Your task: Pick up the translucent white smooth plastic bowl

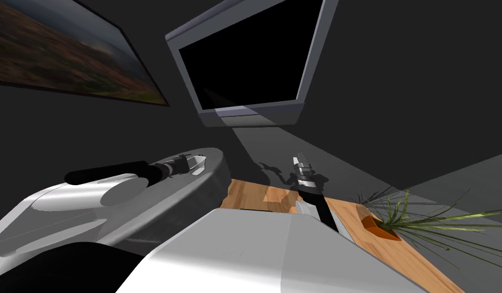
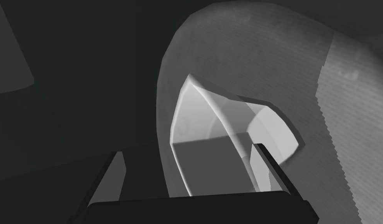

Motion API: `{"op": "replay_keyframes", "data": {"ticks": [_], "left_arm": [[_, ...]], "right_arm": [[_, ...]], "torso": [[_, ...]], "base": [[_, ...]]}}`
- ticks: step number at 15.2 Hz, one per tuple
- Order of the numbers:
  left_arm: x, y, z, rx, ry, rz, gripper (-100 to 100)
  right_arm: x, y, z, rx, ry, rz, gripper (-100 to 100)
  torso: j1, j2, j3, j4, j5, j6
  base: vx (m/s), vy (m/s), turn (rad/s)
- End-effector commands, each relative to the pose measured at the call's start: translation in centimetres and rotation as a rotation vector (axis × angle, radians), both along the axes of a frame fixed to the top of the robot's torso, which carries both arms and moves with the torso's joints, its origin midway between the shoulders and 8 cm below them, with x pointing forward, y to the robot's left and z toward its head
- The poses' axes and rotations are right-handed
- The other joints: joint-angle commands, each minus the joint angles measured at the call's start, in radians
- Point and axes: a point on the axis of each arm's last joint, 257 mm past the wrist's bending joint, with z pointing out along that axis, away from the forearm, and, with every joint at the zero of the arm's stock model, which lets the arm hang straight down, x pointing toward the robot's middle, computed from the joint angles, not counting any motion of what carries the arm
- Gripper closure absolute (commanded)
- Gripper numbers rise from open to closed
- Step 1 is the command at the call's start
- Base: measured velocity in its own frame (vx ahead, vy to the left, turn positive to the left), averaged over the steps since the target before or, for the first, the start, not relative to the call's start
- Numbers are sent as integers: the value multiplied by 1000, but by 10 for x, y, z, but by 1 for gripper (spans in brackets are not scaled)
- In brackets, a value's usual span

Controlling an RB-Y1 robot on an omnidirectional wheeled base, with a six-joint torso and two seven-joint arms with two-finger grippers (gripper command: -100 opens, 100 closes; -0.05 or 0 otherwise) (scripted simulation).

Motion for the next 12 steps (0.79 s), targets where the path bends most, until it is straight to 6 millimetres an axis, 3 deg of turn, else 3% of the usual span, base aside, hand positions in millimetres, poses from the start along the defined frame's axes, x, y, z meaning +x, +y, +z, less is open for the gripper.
{"op": "replay_keyframes", "data": {"ticks": [1,12], "left_arm": [[-7,3,-3,-14,34,9,-100],[-38,9,-18,-65,183,49,-100]], "right_arm": [[0,0,0,0,0,0,0],[0,0,0,0,0,0,0]], "torso": [[0,0,0,0,0,0],[0,0,0,0,0,0]], "base": [[11,18,-117],[9,18,-66]]}}
